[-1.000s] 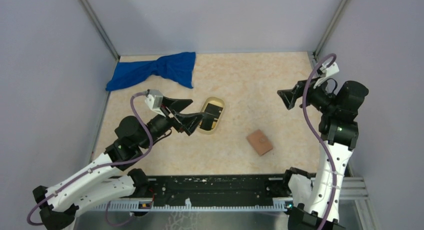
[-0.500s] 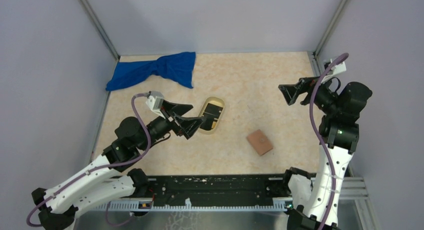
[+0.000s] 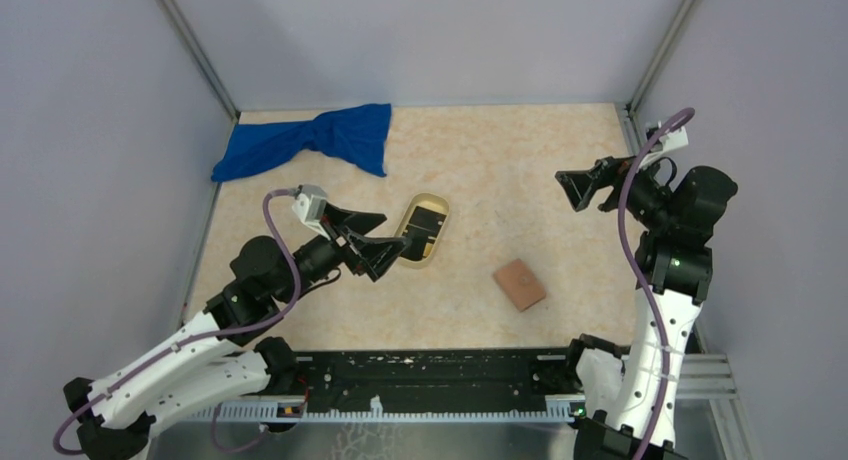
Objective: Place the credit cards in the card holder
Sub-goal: Reset both arms
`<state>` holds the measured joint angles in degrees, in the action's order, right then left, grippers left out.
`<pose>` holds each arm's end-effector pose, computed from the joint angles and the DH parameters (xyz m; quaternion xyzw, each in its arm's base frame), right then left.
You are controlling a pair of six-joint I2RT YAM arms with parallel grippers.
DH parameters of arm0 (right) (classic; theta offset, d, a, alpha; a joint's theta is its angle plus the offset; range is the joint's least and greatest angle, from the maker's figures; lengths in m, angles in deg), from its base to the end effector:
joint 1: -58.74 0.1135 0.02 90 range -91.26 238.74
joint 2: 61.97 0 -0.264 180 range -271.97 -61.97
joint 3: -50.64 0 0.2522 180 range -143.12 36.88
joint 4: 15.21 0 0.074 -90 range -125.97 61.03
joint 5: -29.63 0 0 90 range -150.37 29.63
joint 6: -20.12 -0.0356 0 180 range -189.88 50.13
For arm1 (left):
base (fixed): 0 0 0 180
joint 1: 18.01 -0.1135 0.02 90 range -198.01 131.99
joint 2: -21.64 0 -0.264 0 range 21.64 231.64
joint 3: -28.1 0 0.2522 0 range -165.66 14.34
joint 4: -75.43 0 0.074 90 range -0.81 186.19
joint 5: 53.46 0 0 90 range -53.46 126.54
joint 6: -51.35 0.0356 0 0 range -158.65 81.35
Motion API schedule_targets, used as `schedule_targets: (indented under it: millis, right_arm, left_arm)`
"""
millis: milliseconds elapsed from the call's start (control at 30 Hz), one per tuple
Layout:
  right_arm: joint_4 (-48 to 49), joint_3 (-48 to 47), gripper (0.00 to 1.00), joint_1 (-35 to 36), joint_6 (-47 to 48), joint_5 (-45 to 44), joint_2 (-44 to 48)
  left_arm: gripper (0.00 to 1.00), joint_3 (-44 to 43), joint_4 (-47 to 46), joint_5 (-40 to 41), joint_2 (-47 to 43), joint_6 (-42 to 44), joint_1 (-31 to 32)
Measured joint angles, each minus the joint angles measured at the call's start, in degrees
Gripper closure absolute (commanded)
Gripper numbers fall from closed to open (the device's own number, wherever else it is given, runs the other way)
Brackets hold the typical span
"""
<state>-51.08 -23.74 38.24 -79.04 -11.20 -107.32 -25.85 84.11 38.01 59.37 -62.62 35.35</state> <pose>0.1514 -0.0278 0.4121 -0.0928 0.7282 0.2501 0.6313 0.0974 -0.1294 0.3599 0.1578 0.6399 -0.4632 0.5925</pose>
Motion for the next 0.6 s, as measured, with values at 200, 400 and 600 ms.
schedule_targets:
  millis: [200, 400, 600]
  right_arm:
    - [0.3, 0.9, 0.01, -0.4, 0.1, 0.4, 0.4]
    - [0.7, 2.3, 0.02, -1.7, -0.4, 0.9, 0.3]
    - [2.4, 4.0, 0.01, -3.9, -1.6, 1.0, 0.5]
  left_arm:
    - [0.01, 2.4, -0.7, -0.1, -1.9, -0.5, 0.0]
    - [0.01, 5.1, -1.7, -0.1, -2.2, -0.4, 0.0]
    - [0.01, 5.5, -3.6, -0.1, -0.4, 0.7, 0.0]
